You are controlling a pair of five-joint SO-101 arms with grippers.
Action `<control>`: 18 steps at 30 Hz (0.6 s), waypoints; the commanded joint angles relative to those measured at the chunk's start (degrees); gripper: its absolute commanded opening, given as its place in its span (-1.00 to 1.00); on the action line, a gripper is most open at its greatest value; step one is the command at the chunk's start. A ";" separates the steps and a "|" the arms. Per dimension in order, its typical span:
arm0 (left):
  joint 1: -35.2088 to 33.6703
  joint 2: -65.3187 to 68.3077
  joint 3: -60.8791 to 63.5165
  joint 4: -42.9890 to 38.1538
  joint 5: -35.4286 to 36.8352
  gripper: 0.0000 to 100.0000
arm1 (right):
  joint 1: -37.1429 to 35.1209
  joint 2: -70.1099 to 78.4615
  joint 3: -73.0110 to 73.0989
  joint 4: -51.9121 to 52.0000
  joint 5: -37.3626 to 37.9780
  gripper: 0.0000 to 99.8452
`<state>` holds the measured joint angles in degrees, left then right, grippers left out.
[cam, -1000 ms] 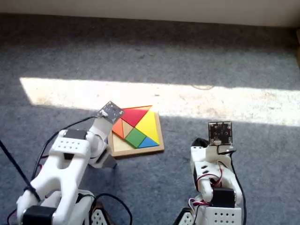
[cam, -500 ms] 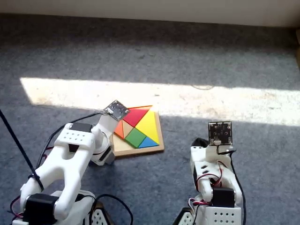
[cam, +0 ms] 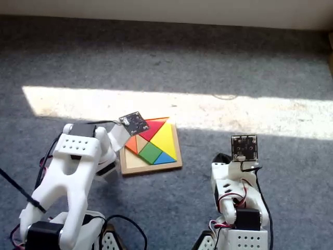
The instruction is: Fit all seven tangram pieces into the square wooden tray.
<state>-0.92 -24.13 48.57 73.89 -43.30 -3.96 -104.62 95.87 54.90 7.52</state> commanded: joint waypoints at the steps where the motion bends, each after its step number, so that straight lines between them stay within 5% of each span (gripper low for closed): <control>1: 1.36 -2.33 -5.05 0.88 -7.38 -0.75 | 0.75 -0.57 8.66 -1.19 0.53 -0.98; 7: 6.37 0.84 -5.85 0.35 -19.87 -0.75 | 0.75 -0.57 8.66 -1.19 0.53 -0.98; 18: 16.13 7.69 -8.84 -5.71 -20.40 -0.74 | 0.75 -0.57 8.66 -1.19 0.53 -0.98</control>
<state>11.65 -17.36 44.26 68.88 -62.73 -3.96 -104.62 95.87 54.90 7.52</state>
